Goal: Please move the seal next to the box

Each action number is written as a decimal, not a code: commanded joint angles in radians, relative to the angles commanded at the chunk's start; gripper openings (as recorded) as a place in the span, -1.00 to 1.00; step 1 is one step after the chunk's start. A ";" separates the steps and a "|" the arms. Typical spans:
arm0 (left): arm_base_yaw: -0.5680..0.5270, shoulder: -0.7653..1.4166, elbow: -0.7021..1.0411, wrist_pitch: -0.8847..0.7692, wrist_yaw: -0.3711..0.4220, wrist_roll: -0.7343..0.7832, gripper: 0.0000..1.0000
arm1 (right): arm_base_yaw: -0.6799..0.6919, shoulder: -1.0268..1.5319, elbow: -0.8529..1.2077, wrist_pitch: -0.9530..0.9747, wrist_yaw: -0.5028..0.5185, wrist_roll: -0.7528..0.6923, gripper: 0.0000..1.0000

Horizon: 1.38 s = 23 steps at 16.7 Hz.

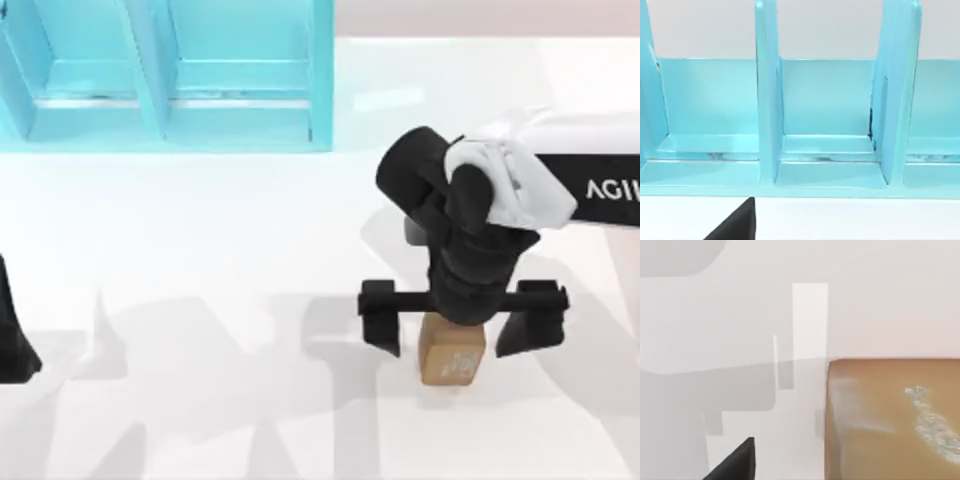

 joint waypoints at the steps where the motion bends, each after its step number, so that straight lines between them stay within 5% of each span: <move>1: 0.000 0.000 0.000 0.000 0.000 0.000 1.00 | 0.000 0.000 0.000 0.000 0.000 0.000 1.00; 14: 0.000 0.000 0.000 0.000 0.000 0.000 1.00 | 0.000 0.000 0.000 0.000 0.000 0.000 -0.96; 23: 0.000 0.000 0.000 0.000 0.000 0.000 1.00 | -0.002 -0.002 0.000 0.000 0.001 0.001 -1.00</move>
